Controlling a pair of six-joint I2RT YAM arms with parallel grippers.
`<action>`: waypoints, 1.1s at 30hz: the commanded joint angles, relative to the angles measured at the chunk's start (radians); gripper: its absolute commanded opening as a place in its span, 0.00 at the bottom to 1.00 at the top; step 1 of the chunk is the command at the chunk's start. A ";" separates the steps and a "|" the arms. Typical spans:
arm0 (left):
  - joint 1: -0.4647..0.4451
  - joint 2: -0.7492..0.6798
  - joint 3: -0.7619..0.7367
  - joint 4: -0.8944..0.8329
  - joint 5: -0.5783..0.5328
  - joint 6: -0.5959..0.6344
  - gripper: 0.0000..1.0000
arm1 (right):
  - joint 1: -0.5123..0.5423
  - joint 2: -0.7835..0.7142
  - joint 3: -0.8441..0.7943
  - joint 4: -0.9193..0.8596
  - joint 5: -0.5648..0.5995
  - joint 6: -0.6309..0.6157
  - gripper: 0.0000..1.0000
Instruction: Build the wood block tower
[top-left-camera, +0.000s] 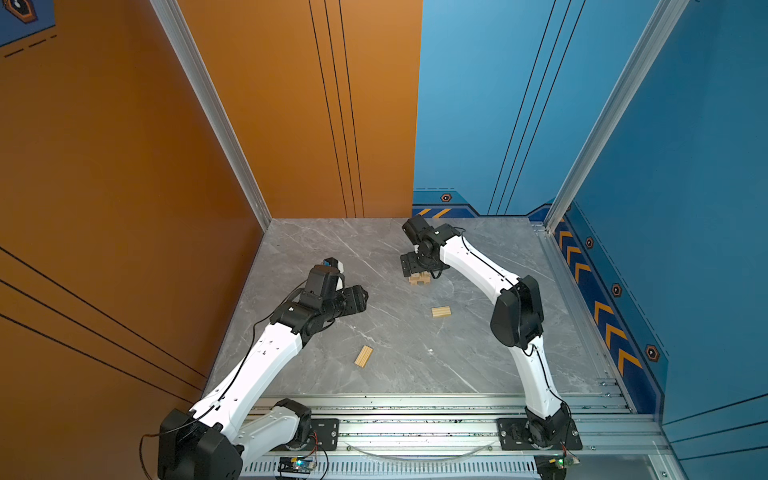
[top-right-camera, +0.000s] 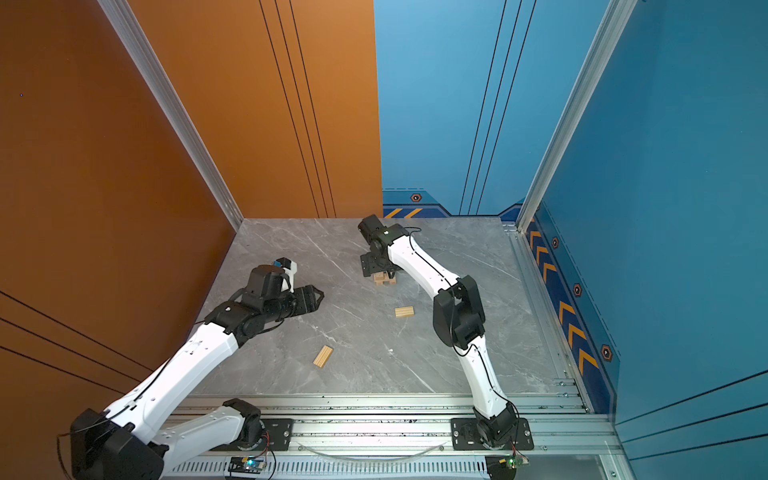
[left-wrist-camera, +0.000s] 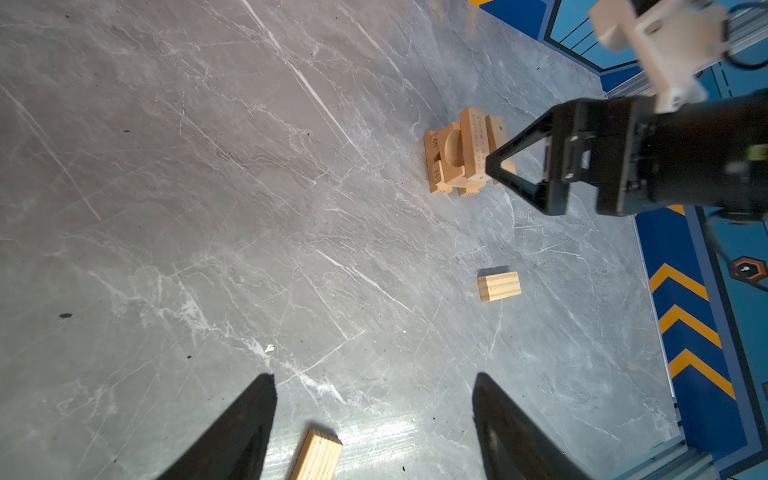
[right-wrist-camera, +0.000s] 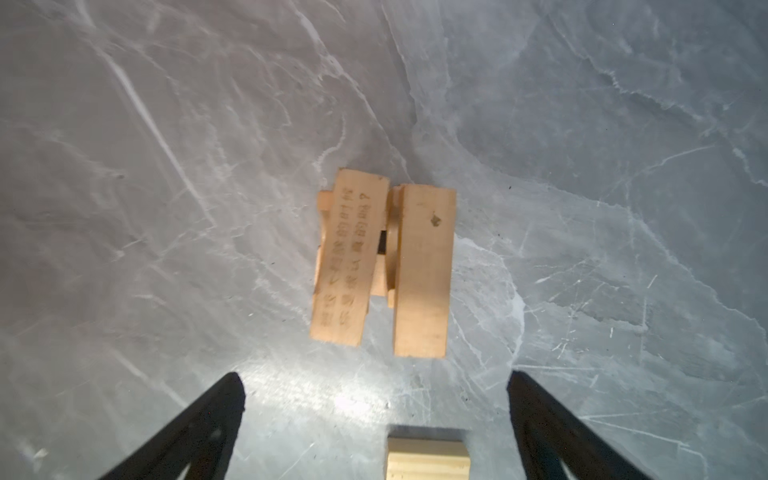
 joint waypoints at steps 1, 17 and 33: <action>0.008 -0.038 -0.018 0.017 0.028 0.001 0.77 | 0.003 -0.096 -0.032 -0.035 -0.044 -0.007 1.00; -0.188 -0.194 -0.091 0.005 -0.034 -0.047 0.98 | 0.025 -0.504 -0.582 0.107 0.003 0.086 1.00; -0.644 -0.266 -0.215 0.059 -0.331 -0.096 0.98 | 0.010 -0.665 -0.997 0.308 -0.089 0.107 0.95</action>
